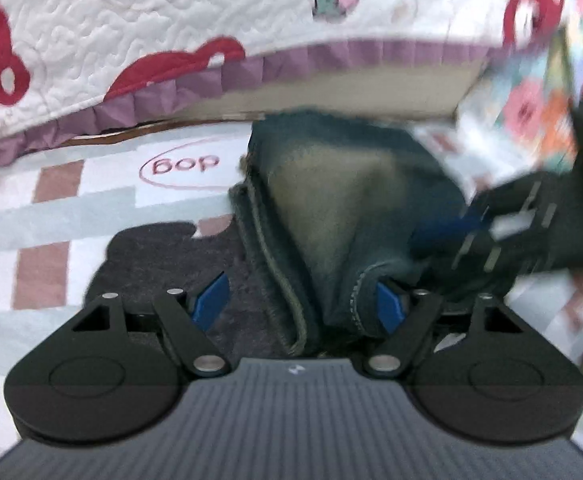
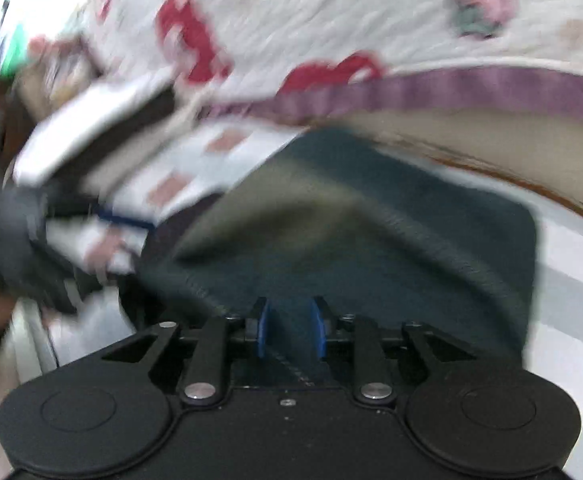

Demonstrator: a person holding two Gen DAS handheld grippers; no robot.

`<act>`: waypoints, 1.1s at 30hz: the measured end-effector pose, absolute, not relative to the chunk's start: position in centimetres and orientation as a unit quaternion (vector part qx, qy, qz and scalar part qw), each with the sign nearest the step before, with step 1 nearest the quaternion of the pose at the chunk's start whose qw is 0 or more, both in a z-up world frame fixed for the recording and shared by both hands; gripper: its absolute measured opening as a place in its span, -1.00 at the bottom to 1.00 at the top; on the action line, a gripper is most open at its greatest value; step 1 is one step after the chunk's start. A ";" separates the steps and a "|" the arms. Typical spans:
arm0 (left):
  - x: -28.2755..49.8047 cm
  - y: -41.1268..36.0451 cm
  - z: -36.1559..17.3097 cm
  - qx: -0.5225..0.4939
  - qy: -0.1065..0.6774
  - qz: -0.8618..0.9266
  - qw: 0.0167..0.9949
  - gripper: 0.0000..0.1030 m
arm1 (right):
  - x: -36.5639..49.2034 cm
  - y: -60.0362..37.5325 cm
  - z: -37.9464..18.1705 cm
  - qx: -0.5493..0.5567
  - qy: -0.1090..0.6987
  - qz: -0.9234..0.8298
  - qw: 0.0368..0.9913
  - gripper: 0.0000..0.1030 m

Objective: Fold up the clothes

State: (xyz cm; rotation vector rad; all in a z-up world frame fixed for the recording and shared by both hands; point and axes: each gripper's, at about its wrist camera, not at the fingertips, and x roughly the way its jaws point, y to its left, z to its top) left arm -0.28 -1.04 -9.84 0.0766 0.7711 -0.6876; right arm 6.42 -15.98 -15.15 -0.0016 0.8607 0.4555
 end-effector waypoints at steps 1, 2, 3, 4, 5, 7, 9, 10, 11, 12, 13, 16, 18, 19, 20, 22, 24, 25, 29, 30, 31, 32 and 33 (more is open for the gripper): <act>-0.3 -0.5 -9.5 0.022 0.363 -0.336 0.869 0.38 | 5.8 -15.3 -15.2 -0.018 0.407 0.224 0.885 -0.54; -0.5 -0.2 -9.1 0.010 0.352 -0.342 0.871 0.36 | 5.2 -15.2 -15.4 -0.016 0.407 0.232 0.883 -0.59; -0.8 0.0 -8.6 0.000 0.335 -0.347 0.876 0.36 | 4.7 -15.4 -15.6 -0.002 0.413 0.243 0.878 -0.67; -1.0 0.1 -8.2 -0.016 0.320 -0.354 0.879 0.36 | 4.2 -15.5 -15.8 0.011 0.420 0.254 0.871 -0.66; -1.0 0.1 -7.8 -0.039 0.307 -0.364 0.879 0.36 | 3.6 -15.8 -16.2 0.023 0.424 0.268 0.865 -0.65; -0.5 -0.4 -7.6 -0.083 0.302 -0.387 0.867 0.36 | 2.8 -15.9 -16.9 0.033 0.430 0.279 0.858 -0.63; 0.0 -2.2 -8.6 -0.089 0.331 -0.406 0.847 0.36 | 2.3 -16.0 -17.5 0.043 0.443 0.285 0.849 -0.63; 0.2 -3.5 -9.4 -0.072 0.351 -0.409 0.839 0.36 | 2.5 -16.1 -17.9 0.052 0.458 0.292 0.838 -0.56; 0.2 -4.6 -10.4 -0.045 0.373 -0.403 0.835 0.36 | 2.4 -16.1 -18.1 0.054 0.467 0.299 0.831 -0.53; 0.1 -5.6 -11.5 -0.009 0.397 -0.390 0.831 0.36 | 2.2 -16.3 -18.0 0.051 0.466 0.305 0.829 -0.52; 0.1 -6.6 -12.6 0.028 0.420 -0.376 0.826 0.36 | 2.1 -16.6 -17.4 0.056 0.460 0.312 0.829 -0.45; 0.3 -7.4 -13.5 0.063 0.438 -0.361 0.821 0.38 | 2.3 -19.5 -14.6 0.108 0.412 0.308 0.851 -0.21; 0.5 -7.2 -13.3 0.061 0.443 -0.353 0.822 0.38 | 2.9 -22.0 -13.1 0.125 0.373 0.257 0.883 0.09; 0.6 -7.0 -13.4 0.060 0.446 -0.351 0.821 0.39 | 3.4 -23.2 -12.8 0.126 0.361 0.223 0.897 0.11; 0.7 -6.9 -13.4 0.057 0.448 -0.350 0.821 0.40 | 4.1 -24.5 -12.9 0.125 0.358 0.187 0.906 0.11; 0.7 -6.7 -13.5 0.048 0.448 -0.351 0.821 0.40 | 5.6 -26.6 -14.0 0.118 0.371 0.135 0.911 0.11; 0.8 -6.2 -13.3 0.037 0.441 -0.362 0.820 0.38 | 7.5 -28.0 -15.7 0.124 0.387 0.113 0.907 0.11; 0.9 -5.7 -13.0 0.025 0.433 -0.369 0.822 0.37 | 8.3 -28.5 -16.4 0.132 0.389 0.103 0.906 0.14; 1.1 -2.8 -10.8 -0.062 0.368 -0.376 0.848 0.36 | 10.7 -29.3 -18.0 0.142 0.384 0.077 0.909 0.24; 1.2 -2.2 -10.3 -0.089 0.352 -0.382 0.850 0.36 | 10.9 -29.1 -18.0 0.134 0.383 0.076 0.911 0.28; 1.3 -2.1 -10.1 -0.114 0.340 -0.391 0.847 0.36 | 11.0 -28.9 -18.0 0.128 0.384 0.075 0.912 0.30; 1.5 -2.5 -10.3 -0.126 0.338 -0.400 0.842 0.36 | 11.2 -28.8 -17.8 0.128 0.386 0.078 0.910 0.30; 1.6 -3.3 -10.6 -0.129 0.342 -0.409 0.836 0.36 | 11.4 -28.9 -17.4 0.135 0.388 0.083 0.908 0.30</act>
